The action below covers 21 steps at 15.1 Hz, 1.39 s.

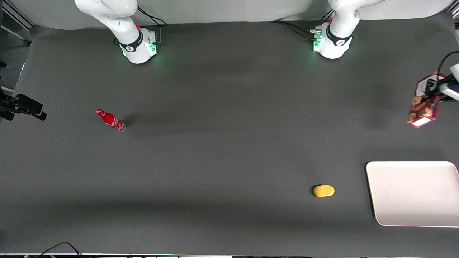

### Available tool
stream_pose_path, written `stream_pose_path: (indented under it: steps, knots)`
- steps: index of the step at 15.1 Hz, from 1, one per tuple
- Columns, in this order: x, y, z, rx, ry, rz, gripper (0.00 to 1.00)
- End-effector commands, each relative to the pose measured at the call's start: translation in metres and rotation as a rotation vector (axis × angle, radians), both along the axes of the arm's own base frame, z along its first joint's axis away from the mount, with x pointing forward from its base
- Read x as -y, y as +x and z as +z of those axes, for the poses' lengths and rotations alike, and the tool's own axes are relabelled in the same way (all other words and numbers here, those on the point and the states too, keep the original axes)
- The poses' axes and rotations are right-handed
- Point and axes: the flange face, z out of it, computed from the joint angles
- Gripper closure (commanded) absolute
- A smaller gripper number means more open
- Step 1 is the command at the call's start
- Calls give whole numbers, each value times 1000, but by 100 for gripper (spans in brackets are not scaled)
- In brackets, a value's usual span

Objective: Place red cookie box on tray
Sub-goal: 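Carry the held box with the left gripper over the white tray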

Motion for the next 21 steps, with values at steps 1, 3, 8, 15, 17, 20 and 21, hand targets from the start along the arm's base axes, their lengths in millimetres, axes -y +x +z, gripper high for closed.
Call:
stream_pose_path:
  steps: [1,3,8,15,17,20,21]
  knots:
    - [-5,42,88,3,-3,114,100]
    - [-5,58,129,-6,7,158,100]
    - [-6,109,179,8,43,259,100]
    - [-46,210,151,71,85,385,100]
    - [-62,236,133,118,81,407,100]
    - [-82,263,87,198,105,440,100]
    - [-86,269,64,195,115,457,100]
